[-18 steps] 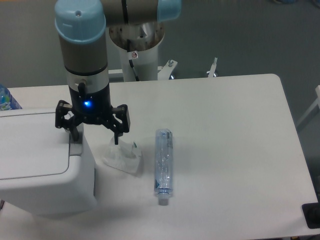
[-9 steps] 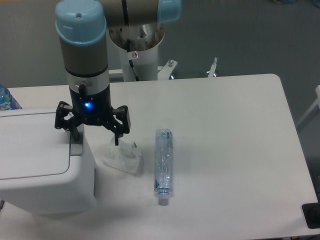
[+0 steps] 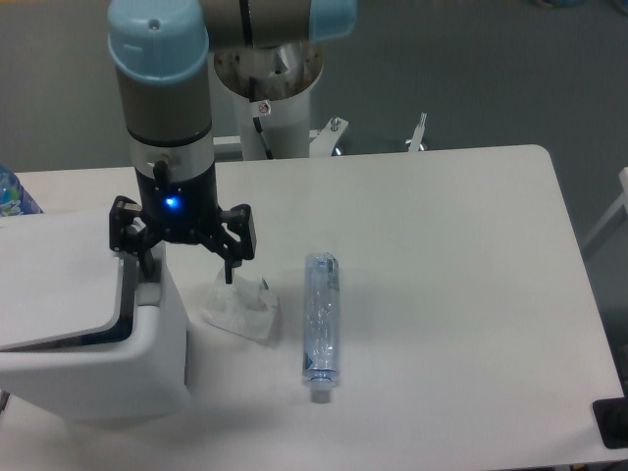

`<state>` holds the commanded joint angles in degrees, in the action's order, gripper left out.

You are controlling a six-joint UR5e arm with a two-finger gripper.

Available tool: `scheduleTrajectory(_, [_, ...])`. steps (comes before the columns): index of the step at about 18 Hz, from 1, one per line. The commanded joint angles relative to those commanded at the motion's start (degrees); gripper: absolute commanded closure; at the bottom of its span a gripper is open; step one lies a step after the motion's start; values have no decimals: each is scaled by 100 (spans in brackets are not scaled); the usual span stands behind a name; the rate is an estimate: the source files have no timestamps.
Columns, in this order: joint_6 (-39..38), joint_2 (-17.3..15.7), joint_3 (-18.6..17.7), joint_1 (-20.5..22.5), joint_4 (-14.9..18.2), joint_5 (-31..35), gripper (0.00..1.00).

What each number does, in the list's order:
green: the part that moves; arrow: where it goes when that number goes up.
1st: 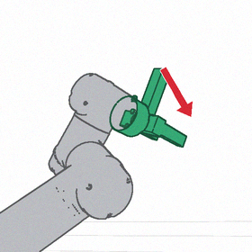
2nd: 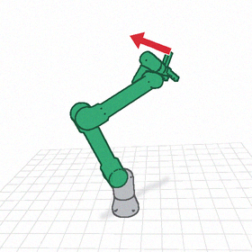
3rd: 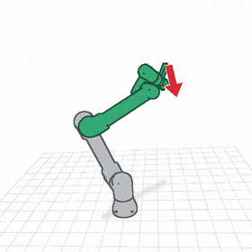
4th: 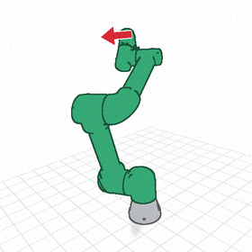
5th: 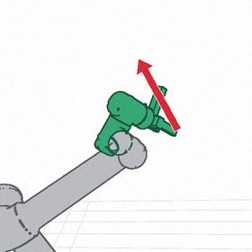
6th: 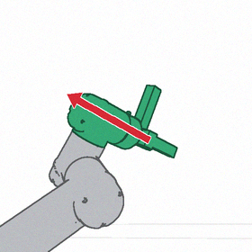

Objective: Open the trash can

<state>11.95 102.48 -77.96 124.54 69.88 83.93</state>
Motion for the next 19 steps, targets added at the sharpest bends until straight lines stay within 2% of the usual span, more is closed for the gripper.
scheduleTrajectory(6, [26, -360, 0, 580, -132, 35, 0])
scheduleTrajectory(8, [79, -413, 9, 773, -141, 350, 0])
scheduleTrajectory(10, [455, -448, 0, 931, -98, 728, 0])
scheduleTrajectory(13, [1447, -448, -61, 1063, 8, 1211, 0])
scheduleTrajectory(15, [2028, -457, -70, 1116, 262, 1519, 0])
scheduleTrajectory(17, [2363, -475, -79, 1169, 421, 1582, 0])
scheduleTrajectory(19, [2461, -492, -88, 1239, 430, 1582, 0])
